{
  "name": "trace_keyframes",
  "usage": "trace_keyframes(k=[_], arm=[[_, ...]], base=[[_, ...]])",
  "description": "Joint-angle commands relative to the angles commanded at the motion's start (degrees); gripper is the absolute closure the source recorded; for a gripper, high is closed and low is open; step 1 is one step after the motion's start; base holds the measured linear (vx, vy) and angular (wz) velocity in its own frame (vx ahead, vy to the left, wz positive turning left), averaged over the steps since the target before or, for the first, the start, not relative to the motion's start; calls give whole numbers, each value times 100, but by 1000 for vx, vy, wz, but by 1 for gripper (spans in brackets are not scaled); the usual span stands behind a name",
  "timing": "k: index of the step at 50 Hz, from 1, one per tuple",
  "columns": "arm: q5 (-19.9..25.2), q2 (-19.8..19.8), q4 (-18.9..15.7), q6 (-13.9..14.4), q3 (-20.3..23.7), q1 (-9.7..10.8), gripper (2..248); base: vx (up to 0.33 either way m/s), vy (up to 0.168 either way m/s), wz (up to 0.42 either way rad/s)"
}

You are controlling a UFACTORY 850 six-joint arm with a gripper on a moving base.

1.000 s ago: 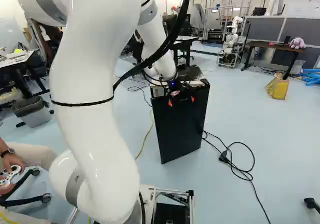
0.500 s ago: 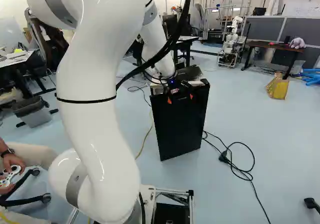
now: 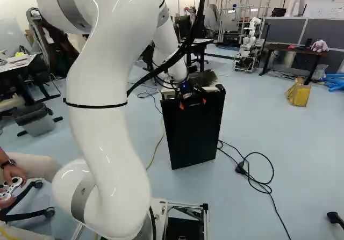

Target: Grab a drink from the fridge

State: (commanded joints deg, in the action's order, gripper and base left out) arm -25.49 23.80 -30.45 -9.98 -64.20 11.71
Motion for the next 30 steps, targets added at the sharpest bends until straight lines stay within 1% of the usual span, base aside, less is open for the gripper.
trace_keyframes(k=[30], arm=[[0, 245, 0, 0, -334, -99, 3]], base=[[0, 0, 0]])
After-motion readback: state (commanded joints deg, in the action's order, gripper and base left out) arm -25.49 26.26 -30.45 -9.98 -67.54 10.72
